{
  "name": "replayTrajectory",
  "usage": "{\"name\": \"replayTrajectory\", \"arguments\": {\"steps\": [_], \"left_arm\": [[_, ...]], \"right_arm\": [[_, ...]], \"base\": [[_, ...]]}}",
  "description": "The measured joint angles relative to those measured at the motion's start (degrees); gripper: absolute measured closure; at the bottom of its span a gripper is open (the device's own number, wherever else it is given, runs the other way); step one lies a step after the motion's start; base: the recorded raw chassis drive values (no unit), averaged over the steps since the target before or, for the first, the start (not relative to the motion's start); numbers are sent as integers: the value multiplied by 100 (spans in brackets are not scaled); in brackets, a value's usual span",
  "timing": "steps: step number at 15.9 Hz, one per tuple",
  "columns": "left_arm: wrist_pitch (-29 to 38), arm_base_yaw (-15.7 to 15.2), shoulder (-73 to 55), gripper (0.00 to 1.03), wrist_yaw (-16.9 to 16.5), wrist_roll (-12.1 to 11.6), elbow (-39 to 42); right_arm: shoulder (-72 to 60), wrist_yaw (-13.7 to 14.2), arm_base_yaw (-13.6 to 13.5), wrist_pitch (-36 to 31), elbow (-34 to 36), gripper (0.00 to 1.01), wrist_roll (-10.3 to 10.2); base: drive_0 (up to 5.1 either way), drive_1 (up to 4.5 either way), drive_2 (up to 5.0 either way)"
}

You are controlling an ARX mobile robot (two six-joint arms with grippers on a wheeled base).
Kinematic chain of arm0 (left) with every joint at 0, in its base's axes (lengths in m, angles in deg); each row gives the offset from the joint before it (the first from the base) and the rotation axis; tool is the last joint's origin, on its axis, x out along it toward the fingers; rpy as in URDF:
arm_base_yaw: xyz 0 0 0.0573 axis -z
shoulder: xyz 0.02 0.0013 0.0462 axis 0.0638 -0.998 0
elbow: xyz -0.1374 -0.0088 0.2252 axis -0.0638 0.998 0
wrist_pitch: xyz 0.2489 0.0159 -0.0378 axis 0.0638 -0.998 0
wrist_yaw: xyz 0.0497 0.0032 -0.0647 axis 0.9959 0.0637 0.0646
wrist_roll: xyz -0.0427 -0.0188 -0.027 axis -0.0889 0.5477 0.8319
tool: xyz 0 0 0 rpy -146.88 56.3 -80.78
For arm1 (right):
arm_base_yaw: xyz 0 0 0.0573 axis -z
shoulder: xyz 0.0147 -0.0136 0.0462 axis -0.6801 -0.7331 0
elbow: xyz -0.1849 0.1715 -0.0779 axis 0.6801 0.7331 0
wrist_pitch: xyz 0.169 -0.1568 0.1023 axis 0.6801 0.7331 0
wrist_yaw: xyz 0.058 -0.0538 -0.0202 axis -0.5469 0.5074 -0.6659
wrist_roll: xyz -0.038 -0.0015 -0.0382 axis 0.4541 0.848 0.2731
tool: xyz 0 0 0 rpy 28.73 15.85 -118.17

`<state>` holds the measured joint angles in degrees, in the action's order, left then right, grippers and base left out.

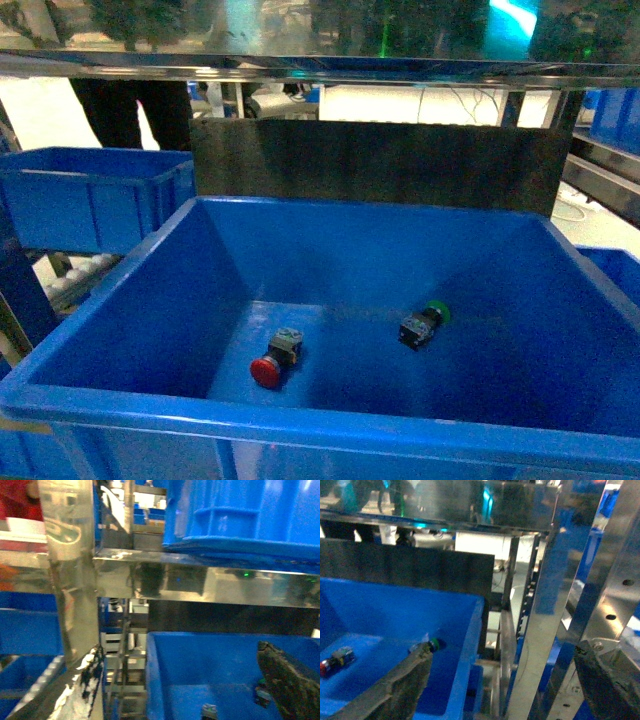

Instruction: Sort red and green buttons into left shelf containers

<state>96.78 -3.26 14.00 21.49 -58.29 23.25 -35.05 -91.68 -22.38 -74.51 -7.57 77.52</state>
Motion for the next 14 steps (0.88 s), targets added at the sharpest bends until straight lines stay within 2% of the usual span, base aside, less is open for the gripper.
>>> {"name": "replayTrajectory", "arguments": {"steps": [1, 3, 4, 5, 6, 8, 9, 10, 11, 14], "left_arm": [[-57, 61, 68, 25, 310, -153, 149], [-199, 155, 350, 43, 651, -328, 483], [-232, 343, 586, 56, 977, -391, 529], [-297, 678, 811, 68, 1163, -424, 590], [-345, 743, 922, 76, 1117, -437, 667], [-540, 678, 1169, 96, 1220, -439, 820], [-643, 684, 1342, 101, 1215, -446, 898], [-758, 684, 1523, 101, 1207, -444, 949], [-898, 688, 1740, 101, 1209, -444, 997], [-975, 688, 2100, 101, 1207, -444, 1152]], "right_arm": [[155, 269, -205, 35, -11, 25, -50], [455, 748, -557, 260, -13, 41, -114], [619, 1021, -789, 444, -13, 56, -144], [1023, 1102, -868, 1047, -17, 69, -157], [1399, 1167, -929, 1502, -17, 76, -157], [1757, 1478, -1204, 1541, -17, 96, -157], [1762, 2041, -1718, 1683, -17, 99, -175], [1762, 2177, -2098, 1606, -17, 99, -173], [1762, 2306, -2065, 1641, -17, 99, -175], [1762, 2306, -2046, 1633, -17, 99, -175]], "base": [[0, 0, 0], [0, 0, 0], [0, 0, 0], [0, 0, 0], [0, 0, 0], [0, 0, 0], [0, 0, 0], [0, 0, 0], [0, 0, 0], [0, 0, 0]]}}
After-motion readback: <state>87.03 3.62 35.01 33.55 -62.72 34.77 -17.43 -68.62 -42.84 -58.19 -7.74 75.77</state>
